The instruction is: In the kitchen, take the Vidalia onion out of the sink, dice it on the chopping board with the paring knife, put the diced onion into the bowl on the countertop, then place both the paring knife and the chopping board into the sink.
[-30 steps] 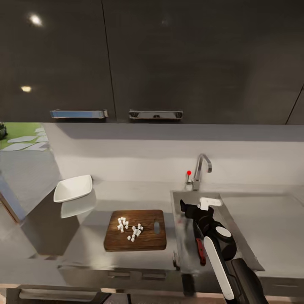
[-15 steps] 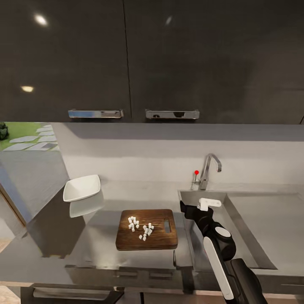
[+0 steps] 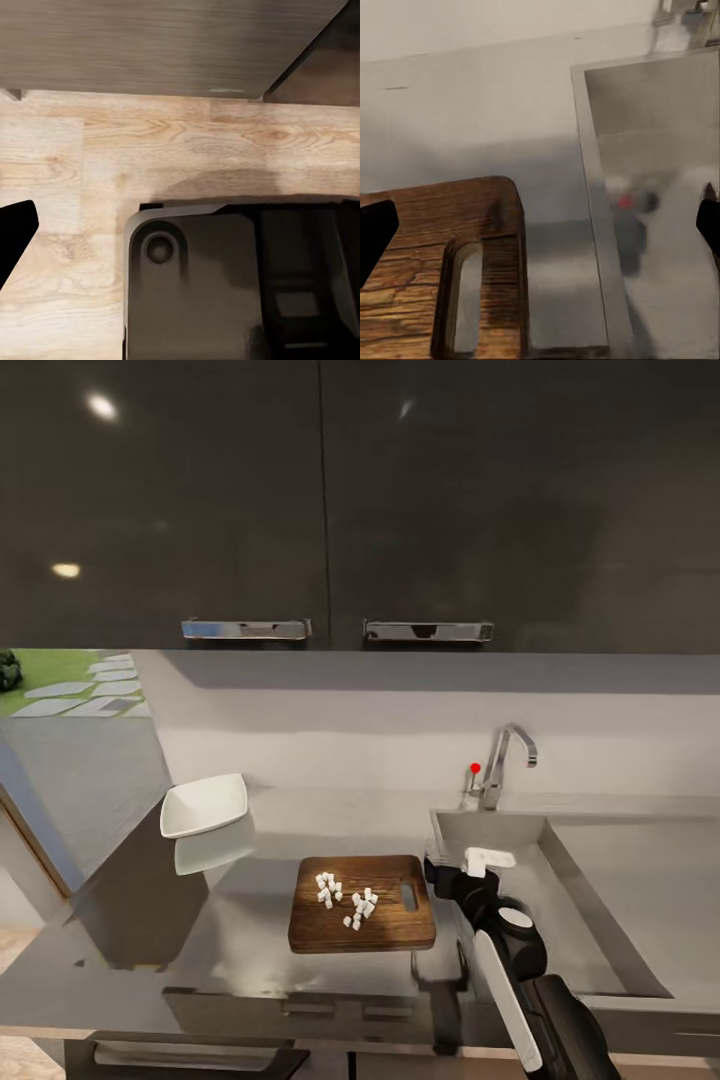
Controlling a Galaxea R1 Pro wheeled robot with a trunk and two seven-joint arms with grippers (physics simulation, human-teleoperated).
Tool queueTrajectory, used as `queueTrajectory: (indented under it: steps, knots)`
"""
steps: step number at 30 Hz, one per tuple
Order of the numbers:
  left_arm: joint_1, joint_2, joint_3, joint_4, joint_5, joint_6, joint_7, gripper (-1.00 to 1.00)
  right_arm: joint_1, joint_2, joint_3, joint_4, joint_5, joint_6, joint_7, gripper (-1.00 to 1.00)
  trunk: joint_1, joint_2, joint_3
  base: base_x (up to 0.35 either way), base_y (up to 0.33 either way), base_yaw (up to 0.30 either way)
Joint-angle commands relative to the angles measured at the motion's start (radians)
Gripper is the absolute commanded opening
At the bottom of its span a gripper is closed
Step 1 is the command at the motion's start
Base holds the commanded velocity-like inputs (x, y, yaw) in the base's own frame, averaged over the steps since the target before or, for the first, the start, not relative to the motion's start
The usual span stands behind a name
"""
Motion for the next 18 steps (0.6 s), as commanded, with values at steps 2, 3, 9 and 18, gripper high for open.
queueTrajectory:
  steps: [2,3,9,18]
  knots:
    - [0.000,-0.001,-0.003,0.001,0.011,-0.002,-0.002,1.00,-0.001,0.000,0.001,0.014,-0.010,0.002,-0.010,1.00,0.001,-0.002,-0.004,0.000,0.000,0.076]
    - [0.000,-0.003,-0.004,0.001,0.011,-0.002,-0.002,1.00,-0.001,0.001,0.001,0.018,-0.010,0.002,-0.010,1.00,0.001,-0.002,-0.005,0.000,0.000,0.096]
    - [0.000,-0.013,-0.004,0.002,0.011,-0.002,-0.002,1.00,-0.001,0.001,0.001,0.022,-0.010,0.002,-0.010,1.00,0.001,-0.002,-0.014,0.000,0.000,0.107]
    - [0.000,-0.014,-0.005,0.017,0.010,-0.002,-0.003,1.00,-0.001,0.001,0.001,0.023,-0.011,0.002,-0.010,1.00,0.001,-0.002,-0.020,0.000,0.000,0.041]
